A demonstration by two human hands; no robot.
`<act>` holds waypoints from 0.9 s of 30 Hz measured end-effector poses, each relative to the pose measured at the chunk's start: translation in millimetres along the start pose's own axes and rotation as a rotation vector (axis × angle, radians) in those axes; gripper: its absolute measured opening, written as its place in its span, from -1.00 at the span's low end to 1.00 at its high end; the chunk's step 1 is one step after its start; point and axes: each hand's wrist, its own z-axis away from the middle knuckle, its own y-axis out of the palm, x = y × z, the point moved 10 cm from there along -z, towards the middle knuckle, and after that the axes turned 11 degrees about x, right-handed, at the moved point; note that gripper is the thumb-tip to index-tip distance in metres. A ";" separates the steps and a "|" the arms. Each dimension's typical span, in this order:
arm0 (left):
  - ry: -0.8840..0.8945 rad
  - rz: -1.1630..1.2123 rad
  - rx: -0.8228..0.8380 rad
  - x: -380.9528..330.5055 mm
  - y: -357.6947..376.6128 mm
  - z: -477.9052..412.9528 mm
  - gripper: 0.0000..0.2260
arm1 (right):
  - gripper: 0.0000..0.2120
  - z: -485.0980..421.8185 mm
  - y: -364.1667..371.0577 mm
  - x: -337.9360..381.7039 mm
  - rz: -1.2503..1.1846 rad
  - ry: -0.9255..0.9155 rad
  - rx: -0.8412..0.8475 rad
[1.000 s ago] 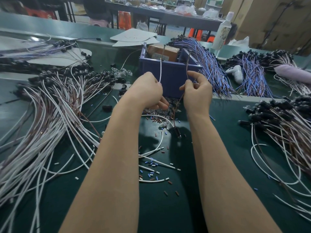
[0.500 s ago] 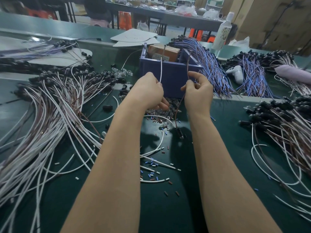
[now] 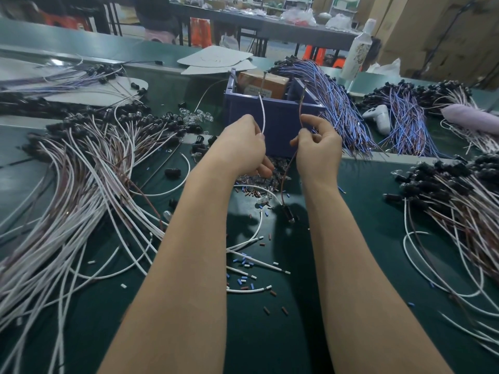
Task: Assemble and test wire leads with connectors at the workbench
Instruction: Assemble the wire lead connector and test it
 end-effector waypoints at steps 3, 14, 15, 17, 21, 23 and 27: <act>0.015 -0.006 -0.008 -1.9 -0.2 0.1 -0.83 | -0.76 -0.2 -0.4 0.0 -0.003 0.010 -0.003; 0.035 -0.040 -0.048 -11.9 -9.2 4.1 -0.83 | -0.75 0.2 -10.3 -4.3 -0.048 0.042 -0.088; 0.027 -0.044 -0.052 -11.2 -10.3 3.5 -0.84 | -0.74 -0.2 -9.1 -3.8 -0.046 0.036 -0.083; 0.011 -0.047 -0.056 -8.8 -10.7 2.7 -0.83 | -0.75 -1.0 -5.4 -2.2 -0.032 0.022 -0.055; -0.016 -0.040 -0.043 -3.2 -5.2 1.5 -0.83 | -0.74 -3.7 1.0 -1.4 -0.020 0.014 0.003; -0.023 -0.021 -0.037 -1.4 -2.6 1.1 -0.85 | -0.74 -3.7 2.1 -2.1 -0.016 0.014 0.012; 0.003 -0.014 -0.027 -3.5 -0.8 0.8 -0.83 | -0.74 -3.7 2.0 -2.5 -0.017 0.014 0.014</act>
